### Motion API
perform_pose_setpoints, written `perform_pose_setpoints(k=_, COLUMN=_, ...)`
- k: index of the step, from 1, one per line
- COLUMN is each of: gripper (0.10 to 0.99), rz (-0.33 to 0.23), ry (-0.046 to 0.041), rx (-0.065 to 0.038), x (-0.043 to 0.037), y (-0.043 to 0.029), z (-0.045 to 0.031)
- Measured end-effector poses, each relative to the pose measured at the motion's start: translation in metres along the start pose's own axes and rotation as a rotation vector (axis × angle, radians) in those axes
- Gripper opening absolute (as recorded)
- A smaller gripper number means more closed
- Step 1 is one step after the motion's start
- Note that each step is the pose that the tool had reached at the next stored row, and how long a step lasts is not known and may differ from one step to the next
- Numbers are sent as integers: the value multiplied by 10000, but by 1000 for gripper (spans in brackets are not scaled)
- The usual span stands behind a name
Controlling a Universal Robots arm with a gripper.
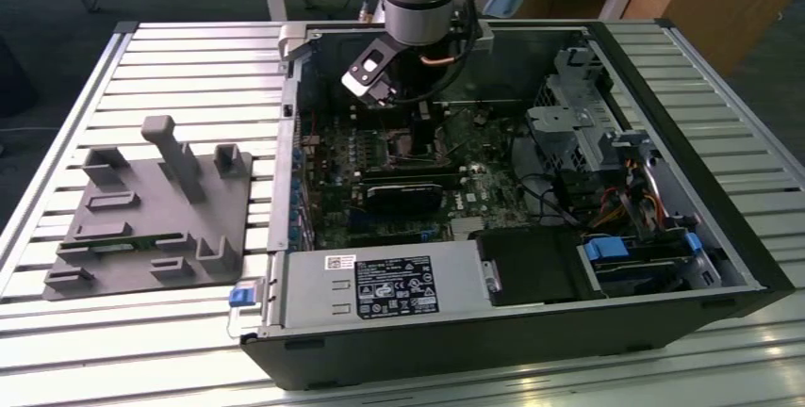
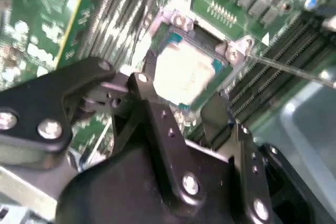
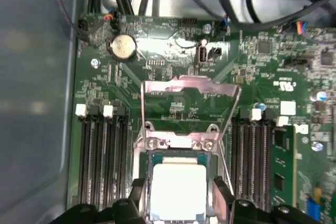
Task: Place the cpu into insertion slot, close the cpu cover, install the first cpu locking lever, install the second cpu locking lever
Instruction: 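Place the cpu into insertion slot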
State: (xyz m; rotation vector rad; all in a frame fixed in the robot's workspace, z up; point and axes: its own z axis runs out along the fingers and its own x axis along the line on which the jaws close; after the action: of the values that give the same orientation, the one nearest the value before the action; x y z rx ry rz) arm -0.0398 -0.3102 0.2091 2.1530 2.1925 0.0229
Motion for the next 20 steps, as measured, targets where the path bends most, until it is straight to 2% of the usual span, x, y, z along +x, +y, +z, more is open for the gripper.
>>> perform_pose_setpoints(k=3, gripper=600, rz=-1, ry=2, rx=4, x=-13, y=1, z=-21)
perform_pose_setpoints(k=4, gripper=537, rz=-1, ry=2, rx=6, x=-24, y=1, z=-21)
perform_pose_setpoints(k=5, gripper=537, rz=-2, ry=3, rx=7, x=-36, y=1, z=-21)
perform_pose_setpoints(k=7, gripper=420, rz=0, ry=10, rx=12, x=-61, y=1, z=-19)
perform_pose_setpoints(k=8, gripper=420, rz=0, ry=12, rx=16, x=-67, y=2, z=-19)
perform_pose_setpoints(k=9, gripper=361, rz=0, ry=14, rx=18, x=-70, y=4, z=-19)
perform_pose_setpoints(k=10, gripper=361, rz=0, ry=16, rx=24, x=-70, y=6, z=-19)
perform_pose_setpoints(k=12, gripper=243, rz=1, ry=19, rx=32, x=-70, y=9, z=-19)
perform_pose_setpoints(k=13, gripper=243, rz=1, ry=38, rx=34, x=-71, y=9, z=-20)
perform_pose_setpoints(k=15, gripper=125, rz=4, ry=100, rx=32, x=-70, y=10, z=-19)
perform_pose_setpoints(k=20, gripper=106, rz=5, ry=105, rx=32, x=-70, y=10, z=-19)
